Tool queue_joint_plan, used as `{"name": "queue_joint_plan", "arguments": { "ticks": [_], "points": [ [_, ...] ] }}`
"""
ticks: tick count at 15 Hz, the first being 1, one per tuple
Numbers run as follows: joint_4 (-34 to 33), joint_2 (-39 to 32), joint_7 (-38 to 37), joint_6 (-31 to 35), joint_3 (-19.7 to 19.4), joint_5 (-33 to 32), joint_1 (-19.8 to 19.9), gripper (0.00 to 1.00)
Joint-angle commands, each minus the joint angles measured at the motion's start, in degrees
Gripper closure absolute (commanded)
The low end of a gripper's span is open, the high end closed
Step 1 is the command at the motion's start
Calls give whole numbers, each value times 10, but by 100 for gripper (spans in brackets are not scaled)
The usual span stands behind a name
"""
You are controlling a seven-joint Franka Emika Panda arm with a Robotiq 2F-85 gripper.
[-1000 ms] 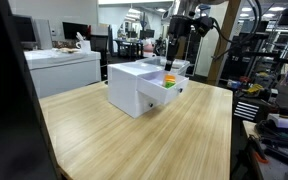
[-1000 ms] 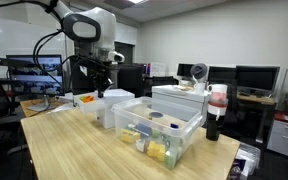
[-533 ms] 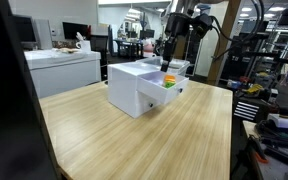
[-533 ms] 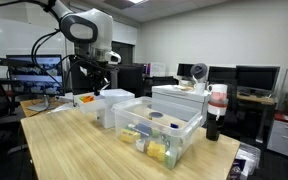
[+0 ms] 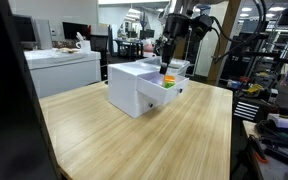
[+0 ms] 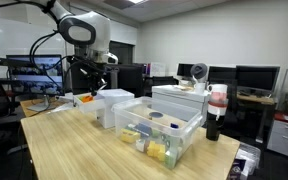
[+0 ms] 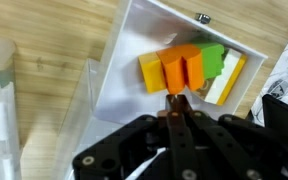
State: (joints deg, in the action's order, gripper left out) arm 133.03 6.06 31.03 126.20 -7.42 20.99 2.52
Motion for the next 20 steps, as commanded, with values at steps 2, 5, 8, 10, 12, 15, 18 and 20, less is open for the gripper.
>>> {"name": "queue_joint_plan", "arguments": {
  "ticks": [2, 5, 8, 10, 12, 15, 18, 20],
  "points": [
    [10, 7, -27, -5, 6, -43, 4, 94],
    [4, 4, -58, -13, 7, -72, 5, 94],
    [2, 4, -81, -19, 9, -90, 5, 94],
    [1, 4, -96, -27, 10, -99, 6, 94],
    [-1, 6, -116, -41, 10, -114, 7, 94],
    [-4, 9, -130, -50, 9, -115, 9, 94],
    [0, 12, -124, -32, 10, -105, 6, 94],
    [0, 12, -128, -24, 12, -108, 5, 94]
  ]
}}
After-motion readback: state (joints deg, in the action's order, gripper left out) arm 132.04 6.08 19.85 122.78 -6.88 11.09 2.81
